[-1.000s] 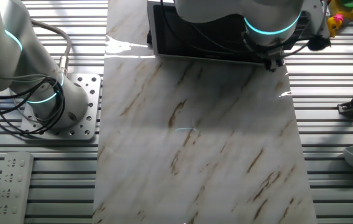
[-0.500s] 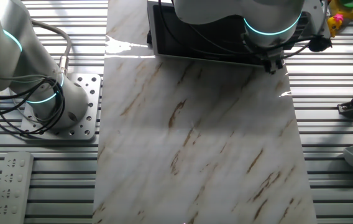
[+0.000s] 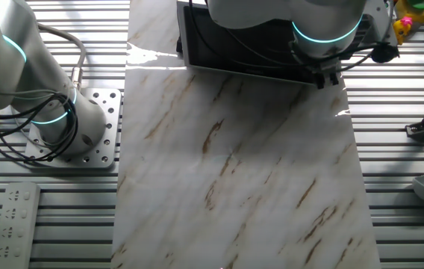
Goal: Open the microwave door
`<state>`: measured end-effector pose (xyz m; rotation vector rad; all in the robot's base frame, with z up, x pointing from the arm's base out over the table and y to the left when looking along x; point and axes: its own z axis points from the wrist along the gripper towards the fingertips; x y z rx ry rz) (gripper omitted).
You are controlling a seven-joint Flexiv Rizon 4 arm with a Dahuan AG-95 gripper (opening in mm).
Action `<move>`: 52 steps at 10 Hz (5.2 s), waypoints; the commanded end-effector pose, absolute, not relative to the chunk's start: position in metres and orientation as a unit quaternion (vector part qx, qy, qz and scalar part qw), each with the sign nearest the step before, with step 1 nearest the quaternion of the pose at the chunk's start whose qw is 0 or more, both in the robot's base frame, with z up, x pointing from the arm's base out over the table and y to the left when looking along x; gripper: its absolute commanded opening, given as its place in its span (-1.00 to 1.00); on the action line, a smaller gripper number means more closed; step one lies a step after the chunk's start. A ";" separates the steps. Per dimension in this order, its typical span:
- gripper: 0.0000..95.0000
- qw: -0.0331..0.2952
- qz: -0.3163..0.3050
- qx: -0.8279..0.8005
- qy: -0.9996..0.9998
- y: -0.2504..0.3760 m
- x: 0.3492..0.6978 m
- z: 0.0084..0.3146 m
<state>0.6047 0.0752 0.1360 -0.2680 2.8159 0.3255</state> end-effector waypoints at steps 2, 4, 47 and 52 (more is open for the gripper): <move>-0.60 0.145 0.113 -0.093 0.978 0.074 0.604 0.136; -0.60 0.145 0.114 -0.094 0.978 0.074 0.604 0.136; -0.60 0.021 0.087 -0.125 0.988 0.052 0.557 0.201; -0.60 0.014 0.071 -0.140 0.987 0.052 0.557 0.201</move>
